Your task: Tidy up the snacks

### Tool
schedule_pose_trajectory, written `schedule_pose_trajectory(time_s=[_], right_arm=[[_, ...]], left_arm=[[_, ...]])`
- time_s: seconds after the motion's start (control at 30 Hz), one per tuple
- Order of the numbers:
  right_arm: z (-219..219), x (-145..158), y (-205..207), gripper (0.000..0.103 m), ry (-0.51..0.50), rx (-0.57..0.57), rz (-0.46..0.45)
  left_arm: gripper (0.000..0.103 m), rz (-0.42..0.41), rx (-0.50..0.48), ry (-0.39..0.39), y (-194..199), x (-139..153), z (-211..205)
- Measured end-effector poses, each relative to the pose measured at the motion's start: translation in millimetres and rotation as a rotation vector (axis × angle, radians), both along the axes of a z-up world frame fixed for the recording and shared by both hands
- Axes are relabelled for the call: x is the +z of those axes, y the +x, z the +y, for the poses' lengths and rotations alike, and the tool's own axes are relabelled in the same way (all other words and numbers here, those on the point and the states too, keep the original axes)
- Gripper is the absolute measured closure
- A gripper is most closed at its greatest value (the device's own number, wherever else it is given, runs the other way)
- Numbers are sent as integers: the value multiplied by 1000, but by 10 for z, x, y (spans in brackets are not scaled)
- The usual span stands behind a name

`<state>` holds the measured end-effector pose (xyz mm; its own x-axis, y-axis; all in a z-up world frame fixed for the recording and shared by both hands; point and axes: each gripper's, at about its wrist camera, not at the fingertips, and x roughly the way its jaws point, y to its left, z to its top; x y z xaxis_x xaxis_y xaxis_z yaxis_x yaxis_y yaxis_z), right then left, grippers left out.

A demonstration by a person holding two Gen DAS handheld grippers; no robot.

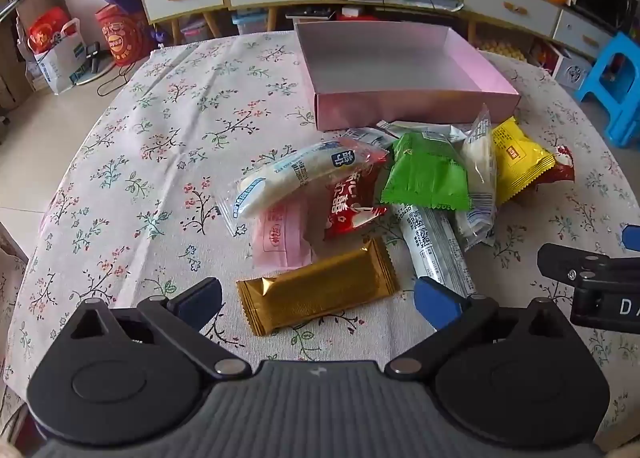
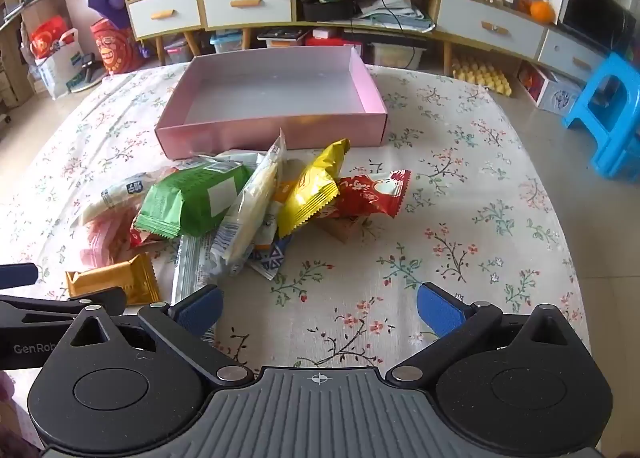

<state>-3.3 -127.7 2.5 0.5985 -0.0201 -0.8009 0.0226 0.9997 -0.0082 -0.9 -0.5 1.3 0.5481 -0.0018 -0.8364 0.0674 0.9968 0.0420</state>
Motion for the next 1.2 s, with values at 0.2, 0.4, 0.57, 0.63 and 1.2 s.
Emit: schedule_pose_trajectory(time_s=[0.2,0.4,0.57,0.63,1.2], right_arm=[[-7,-11,2,0,-24,7,-9],[-103,-10,49,0,35,-38,19],[-78,-21,39,0,32,-36,21],[-77,-20,37,0,31,-39,20],[-88,7,31,0,37,-41,14]], left_arm=[[0,-9,-4,3,-53,15,-16],[0,-2,4,7,3,8,5],[0,-4,3,8,-1,3,5],[0,-4,2,10,0,2,7],[0,-4,1,17,-4,-6,-9]])
